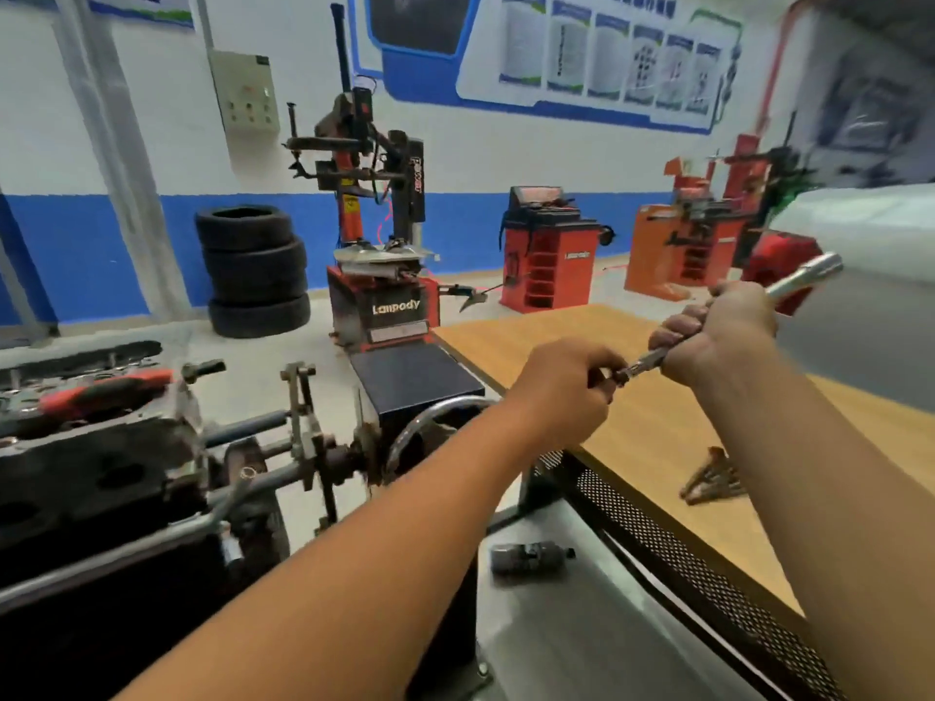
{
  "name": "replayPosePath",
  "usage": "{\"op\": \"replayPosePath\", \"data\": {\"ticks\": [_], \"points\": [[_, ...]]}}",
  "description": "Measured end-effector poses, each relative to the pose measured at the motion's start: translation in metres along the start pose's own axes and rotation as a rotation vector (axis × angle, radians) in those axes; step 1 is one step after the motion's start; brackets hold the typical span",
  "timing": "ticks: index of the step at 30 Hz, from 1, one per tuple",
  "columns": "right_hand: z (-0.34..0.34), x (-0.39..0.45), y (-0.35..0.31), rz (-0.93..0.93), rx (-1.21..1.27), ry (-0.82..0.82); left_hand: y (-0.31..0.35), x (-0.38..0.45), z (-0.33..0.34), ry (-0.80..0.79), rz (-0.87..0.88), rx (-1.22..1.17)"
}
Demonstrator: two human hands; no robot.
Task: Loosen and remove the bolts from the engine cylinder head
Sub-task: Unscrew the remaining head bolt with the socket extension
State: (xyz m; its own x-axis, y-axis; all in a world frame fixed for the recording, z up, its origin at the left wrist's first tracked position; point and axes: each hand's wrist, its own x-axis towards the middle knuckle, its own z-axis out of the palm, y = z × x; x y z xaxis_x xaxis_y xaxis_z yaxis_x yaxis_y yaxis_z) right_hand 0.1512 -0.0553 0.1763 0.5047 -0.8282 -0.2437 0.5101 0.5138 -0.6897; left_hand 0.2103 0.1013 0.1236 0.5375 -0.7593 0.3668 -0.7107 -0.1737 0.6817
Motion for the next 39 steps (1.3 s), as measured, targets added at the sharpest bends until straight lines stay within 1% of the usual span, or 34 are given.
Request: {"op": "replayPosePath", "data": {"ticks": [2, 4, 5, 6, 7, 8, 10, 12, 13, 15, 17, 19, 21, 24, 26, 28, 32, 35, 39], "points": [[-0.034, 0.019, -0.031, 0.0, -0.042, 0.099, 0.01, 0.011, 0.027, -0.039, -0.028, 0.011], [-0.061, 0.034, -0.057, -0.035, -0.136, 0.194, 0.018, 0.023, 0.062, 0.01, -0.111, -0.004], [-0.068, 0.039, -0.058, -0.01, -0.166, 0.184, 0.02, 0.03, 0.079, 0.041, -0.158, -0.01], [-0.073, 0.043, -0.052, 0.058, -0.143, 0.179, 0.021, 0.034, 0.097, 0.035, -0.202, -0.026], [-0.079, 0.045, -0.046, 0.13, -0.109, 0.177, 0.023, 0.038, 0.119, 0.003, -0.226, -0.05], [-0.08, 0.052, -0.046, 0.176, -0.078, 0.131, 0.026, 0.05, 0.139, -0.016, -0.215, -0.068], [-0.089, 0.065, -0.051, 0.171, -0.116, 0.067, 0.031, 0.064, 0.17, -0.056, -0.239, -0.098], [-0.1, 0.069, -0.054, 0.196, -0.265, 0.043, 0.025, 0.072, 0.175, -0.043, -0.287, -0.123], [-0.11, 0.07, -0.058, 0.199, -0.324, 0.041, 0.018, 0.075, 0.179, -0.026, -0.327, -0.109], [-0.134, 0.077, -0.069, 0.145, -0.366, 0.107, 0.004, 0.082, 0.188, -0.044, -0.368, -0.108], [-0.158, 0.085, -0.076, 0.126, -0.4, 0.158, -0.007, 0.086, 0.197, -0.151, -0.356, -0.1], [-0.179, 0.094, -0.076, 0.125, -0.45, 0.206, -0.014, 0.086, 0.206, -0.266, -0.279, -0.009], [-0.197, 0.101, -0.073, 0.135, -0.488, 0.26, -0.02, 0.084, 0.219, -0.306, -0.214, 0.121], [-0.215, 0.112, -0.067, 0.165, -0.473, 0.309, -0.025, 0.079, 0.237, -0.229, -0.124, 0.345], [-0.226, 0.119, -0.063, 0.178, -0.469, 0.33, -0.028, 0.077, 0.243, -0.186, -0.113, 0.373], [-0.232, 0.126, -0.061, 0.194, -0.475, 0.31, -0.031, 0.079, 0.245, -0.153, -0.109, 0.398], [-0.239, 0.129, -0.059, 0.218, -0.454, 0.308, -0.037, 0.08, 0.248, -0.158, -0.126, 0.5], [-0.24, 0.127, -0.059, 0.218, -0.43, 0.318, -0.037, 0.078, 0.245, -0.143, -0.158, 0.493], [-0.234, 0.123, -0.06, 0.221, -0.444, 0.324, -0.035, 0.076, 0.24, -0.153, -0.151, 0.459]]}}
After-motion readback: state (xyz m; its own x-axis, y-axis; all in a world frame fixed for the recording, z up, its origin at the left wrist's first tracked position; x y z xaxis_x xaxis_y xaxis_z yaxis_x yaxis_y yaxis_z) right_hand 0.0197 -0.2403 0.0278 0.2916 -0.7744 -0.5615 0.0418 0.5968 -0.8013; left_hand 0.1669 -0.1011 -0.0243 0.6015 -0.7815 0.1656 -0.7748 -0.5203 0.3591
